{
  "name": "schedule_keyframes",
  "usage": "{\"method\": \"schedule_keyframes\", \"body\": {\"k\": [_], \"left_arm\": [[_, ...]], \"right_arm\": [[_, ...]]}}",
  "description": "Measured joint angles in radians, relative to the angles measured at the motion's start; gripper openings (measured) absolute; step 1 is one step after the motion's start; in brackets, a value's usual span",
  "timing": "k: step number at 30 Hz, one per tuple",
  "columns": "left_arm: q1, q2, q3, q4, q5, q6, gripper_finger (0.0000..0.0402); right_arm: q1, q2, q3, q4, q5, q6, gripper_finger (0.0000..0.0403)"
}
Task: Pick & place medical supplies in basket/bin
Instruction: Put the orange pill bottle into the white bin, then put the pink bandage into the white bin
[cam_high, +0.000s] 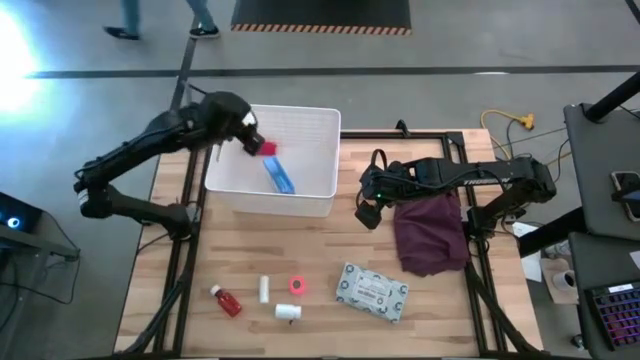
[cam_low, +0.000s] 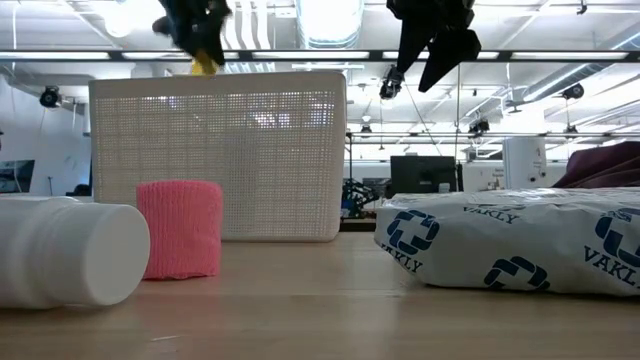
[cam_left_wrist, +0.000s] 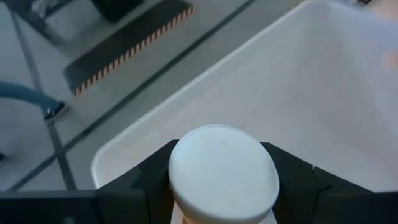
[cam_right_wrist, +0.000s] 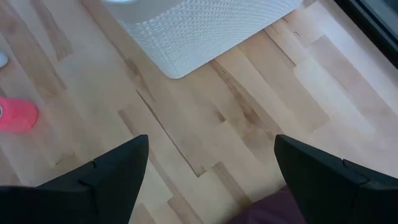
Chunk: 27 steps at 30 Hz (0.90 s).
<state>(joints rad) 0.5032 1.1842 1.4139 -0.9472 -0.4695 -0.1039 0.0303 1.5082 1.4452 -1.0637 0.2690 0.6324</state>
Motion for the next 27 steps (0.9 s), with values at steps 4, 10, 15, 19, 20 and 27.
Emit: {"method": "schedule_keyframes", "body": {"k": [4,10,15,19,20,27], "left_arm": [[0.017,0.022,-0.101,0.031,0.001,-0.075,0.019],[0.016,0.028,-0.154,0.003,0.06,-0.175,0.0205],[0.015,0.027,-0.125,-0.037,0.073,-0.194,0.0246],[0.015,0.027,-0.073,-0.106,0.075,-0.207,0.0274],[0.013,0.027,-0.05,-0.133,0.076,-0.215,0.0277],[-0.139,0.006,0.159,-0.351,0.144,-0.27,0.0281]], "right_arm": [[0.0,0.0,0.0,0.0,0.003,-0.004,0.0336],[0.0,0.0,0.0,-0.001,0.002,-0.019,0.0336],[0.0,0.0,0.0,-0.001,-0.005,-0.039,0.0336],[0.0,0.0,0.0,-0.002,-0.012,-0.042,0.0336],[0.002,0.0,0.0,-0.002,-0.013,-0.041,0.0336],[0.031,0.002,0.0,-0.001,-0.076,-0.037,0.0336]]}}
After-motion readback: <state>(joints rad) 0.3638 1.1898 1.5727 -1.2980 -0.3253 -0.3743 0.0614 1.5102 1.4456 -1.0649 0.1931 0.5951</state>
